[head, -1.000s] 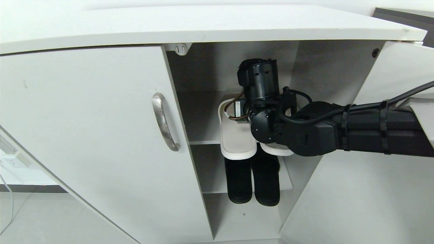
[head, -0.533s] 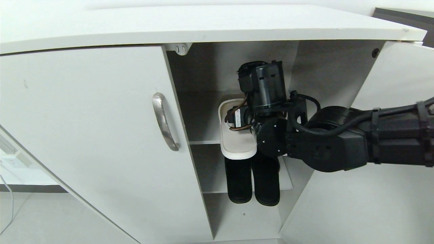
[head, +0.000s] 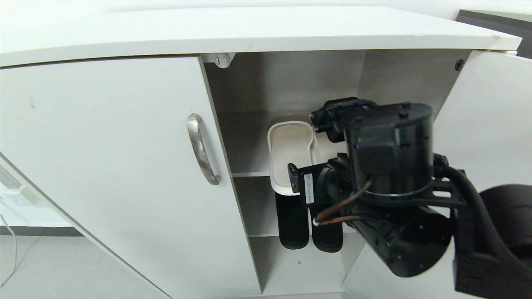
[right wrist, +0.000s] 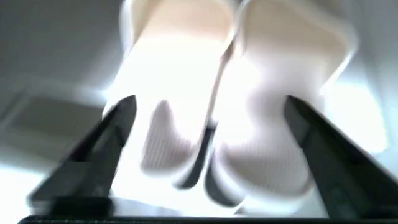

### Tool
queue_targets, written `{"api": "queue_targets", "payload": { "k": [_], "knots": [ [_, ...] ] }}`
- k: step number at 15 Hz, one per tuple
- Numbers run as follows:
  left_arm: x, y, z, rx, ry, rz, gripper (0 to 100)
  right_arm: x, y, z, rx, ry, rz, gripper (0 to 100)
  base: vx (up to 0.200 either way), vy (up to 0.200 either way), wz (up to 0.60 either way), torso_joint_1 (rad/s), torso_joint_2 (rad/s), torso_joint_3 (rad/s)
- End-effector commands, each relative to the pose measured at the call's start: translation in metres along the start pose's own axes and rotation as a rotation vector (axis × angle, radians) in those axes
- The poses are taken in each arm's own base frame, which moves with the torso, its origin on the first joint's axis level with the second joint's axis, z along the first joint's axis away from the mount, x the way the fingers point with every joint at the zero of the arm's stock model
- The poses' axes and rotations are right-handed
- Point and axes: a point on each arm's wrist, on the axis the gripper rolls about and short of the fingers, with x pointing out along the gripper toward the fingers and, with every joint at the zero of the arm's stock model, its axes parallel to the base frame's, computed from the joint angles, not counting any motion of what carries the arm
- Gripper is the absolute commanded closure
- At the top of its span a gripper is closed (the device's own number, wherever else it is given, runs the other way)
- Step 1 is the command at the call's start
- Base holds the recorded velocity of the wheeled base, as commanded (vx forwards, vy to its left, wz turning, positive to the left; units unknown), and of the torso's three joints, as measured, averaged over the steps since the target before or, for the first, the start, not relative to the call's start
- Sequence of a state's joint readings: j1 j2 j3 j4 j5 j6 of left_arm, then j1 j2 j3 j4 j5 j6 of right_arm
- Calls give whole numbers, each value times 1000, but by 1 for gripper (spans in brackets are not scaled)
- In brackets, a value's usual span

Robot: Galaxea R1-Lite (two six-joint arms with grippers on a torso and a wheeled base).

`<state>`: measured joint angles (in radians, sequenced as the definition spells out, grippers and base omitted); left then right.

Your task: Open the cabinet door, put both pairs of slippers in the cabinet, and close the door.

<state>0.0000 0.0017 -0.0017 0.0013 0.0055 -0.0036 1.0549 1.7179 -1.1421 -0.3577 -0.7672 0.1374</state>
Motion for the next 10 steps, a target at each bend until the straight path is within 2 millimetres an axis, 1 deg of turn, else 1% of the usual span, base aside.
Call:
{"api": "queue_targets", "payload": {
  "k": [1,3,4,10],
  "knots": [
    [0,0,0,1,0,1,100,-34,-20,-12,30,-33,138,100,0,0,0,0,0,0],
    [0,0,0,1,0,1,100,-41,-26,-22,12,-29,245,100,0,0,0,0,0,0],
    [0,0,0,1,0,1,100,-42,-26,-24,7,-29,266,100,0,0,0,0,0,0],
    [0,0,0,1,0,1,100,-38,-23,-31,5,-28,272,100,0,0,0,0,0,0]
  ]
}}
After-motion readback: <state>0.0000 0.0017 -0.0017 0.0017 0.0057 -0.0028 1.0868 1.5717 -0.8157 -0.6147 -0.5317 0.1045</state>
